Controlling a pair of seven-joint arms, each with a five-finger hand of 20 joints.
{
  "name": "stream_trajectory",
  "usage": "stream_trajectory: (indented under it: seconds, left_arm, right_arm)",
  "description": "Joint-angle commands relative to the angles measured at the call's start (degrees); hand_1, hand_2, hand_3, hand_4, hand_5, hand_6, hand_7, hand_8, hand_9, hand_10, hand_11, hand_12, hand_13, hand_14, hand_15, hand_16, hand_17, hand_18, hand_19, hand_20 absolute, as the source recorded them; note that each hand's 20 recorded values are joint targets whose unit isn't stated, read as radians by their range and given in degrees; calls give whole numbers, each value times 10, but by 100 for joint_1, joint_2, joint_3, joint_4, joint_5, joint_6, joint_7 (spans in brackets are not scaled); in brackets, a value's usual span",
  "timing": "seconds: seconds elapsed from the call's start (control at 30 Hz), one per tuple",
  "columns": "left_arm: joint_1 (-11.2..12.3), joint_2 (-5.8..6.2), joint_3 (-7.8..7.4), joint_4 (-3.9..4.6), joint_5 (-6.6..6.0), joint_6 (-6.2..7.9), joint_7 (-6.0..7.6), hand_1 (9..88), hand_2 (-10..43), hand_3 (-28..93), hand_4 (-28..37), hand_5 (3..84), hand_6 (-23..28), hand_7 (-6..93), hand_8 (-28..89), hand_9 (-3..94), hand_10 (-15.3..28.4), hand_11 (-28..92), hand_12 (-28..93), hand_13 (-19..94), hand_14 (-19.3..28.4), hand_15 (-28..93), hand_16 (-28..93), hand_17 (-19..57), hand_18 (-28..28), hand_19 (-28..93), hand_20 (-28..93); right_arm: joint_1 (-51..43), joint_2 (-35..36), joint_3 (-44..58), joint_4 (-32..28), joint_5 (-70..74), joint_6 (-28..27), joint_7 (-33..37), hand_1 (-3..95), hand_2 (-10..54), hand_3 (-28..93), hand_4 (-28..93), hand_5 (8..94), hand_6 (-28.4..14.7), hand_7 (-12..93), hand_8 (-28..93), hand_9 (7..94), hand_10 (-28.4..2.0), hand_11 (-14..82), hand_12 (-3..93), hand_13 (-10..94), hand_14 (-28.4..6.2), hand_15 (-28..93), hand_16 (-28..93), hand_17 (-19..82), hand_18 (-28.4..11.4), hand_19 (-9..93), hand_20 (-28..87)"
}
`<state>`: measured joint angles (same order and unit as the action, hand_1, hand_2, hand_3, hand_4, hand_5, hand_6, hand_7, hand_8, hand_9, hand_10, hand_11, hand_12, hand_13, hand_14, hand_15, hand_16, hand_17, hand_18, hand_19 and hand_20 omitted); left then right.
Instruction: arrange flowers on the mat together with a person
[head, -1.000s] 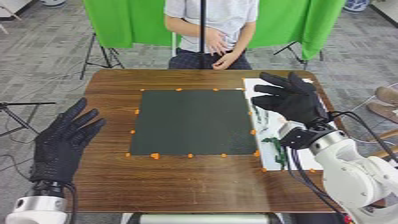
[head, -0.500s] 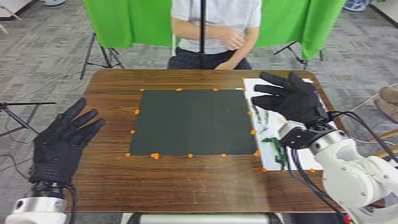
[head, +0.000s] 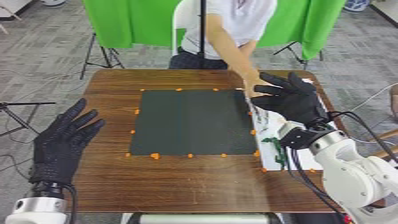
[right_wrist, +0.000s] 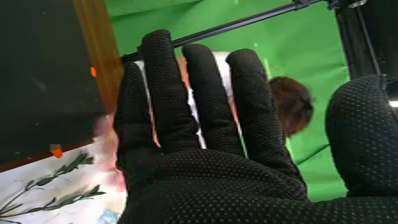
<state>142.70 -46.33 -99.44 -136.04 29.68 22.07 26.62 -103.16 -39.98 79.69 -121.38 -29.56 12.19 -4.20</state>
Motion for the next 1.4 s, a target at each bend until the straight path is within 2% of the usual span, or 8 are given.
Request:
stream_trajectory:
  seconds: [0.03,0.4,0.43,0.47,0.6,0.8,1.07,1.4]
  left_arm:
    - [65,-74,-23,24,34,-19,-87,216,86,751,-256,348,73,90,-81,321,162,186,98,222,228,446,-77,-87,176,380,141]
    - [83,-12,20,27,-26,26,2,216,87,751,-255,348,73,92,-82,321,162,187,97,223,228,447,-77,-87,176,381,142]
    - [60,-20,25,31,-11,19,-30,216,87,750,-255,348,73,92,-82,321,161,187,97,223,228,447,-76,-87,176,382,142]
    - [69,0,29,27,-26,43,17,216,87,751,-255,348,73,92,-82,321,162,187,97,222,228,448,-76,-88,176,382,142]
    - [41,-2,38,29,-16,38,-11,216,87,751,-255,348,73,92,-82,321,162,187,97,223,228,447,-77,-88,176,383,142]
    - [-23,-90,17,36,49,5,-162,216,87,750,-256,348,73,91,-82,321,161,186,97,223,228,448,-77,-88,176,383,142]
    - [-1,-80,10,29,40,-3,-150,216,87,750,-255,349,74,92,-82,321,161,187,98,223,228,448,-77,-88,176,383,142]
    - [-64,-158,-11,38,104,-42,-279,216,88,751,-255,349,74,93,-82,322,161,189,98,223,229,449,-77,-88,176,383,142]
  right_arm:
    - [-3,-6,-4,-17,-32,32,8,164,147,724,-264,502,-16,134,-121,522,-168,118,133,430,-195,387,94,83,-214,547,128]
    - [16,17,-29,-14,-20,55,-3,164,149,723,-263,502,-16,133,-121,522,-168,119,134,430,-196,388,93,83,-213,547,128]
    - [-26,22,-5,-27,-14,65,-18,163,149,723,-263,502,-16,133,-121,522,-169,119,134,430,-195,388,93,83,-213,547,127]
    - [20,21,-33,-6,-11,47,-13,164,150,723,-263,502,-16,133,-121,522,-169,119,133,430,-195,387,93,83,-213,547,127]
    - [29,43,-53,-17,7,75,-36,165,150,722,-263,502,-15,134,-122,522,-168,118,134,430,-195,388,93,83,-213,547,127]
    - [30,15,-47,-15,-16,80,-6,165,151,721,-263,503,-16,134,-122,522,-169,118,133,431,-196,389,94,82,-213,547,127]
    - [-23,18,-7,-19,-2,45,-23,163,153,720,-263,502,-16,134,-122,522,-169,119,134,430,-195,388,93,82,-213,547,127]
    - [39,20,-48,-13,-5,71,-22,162,153,722,-263,501,-16,134,-122,522,-169,119,133,431,-195,388,92,82,-213,548,127]
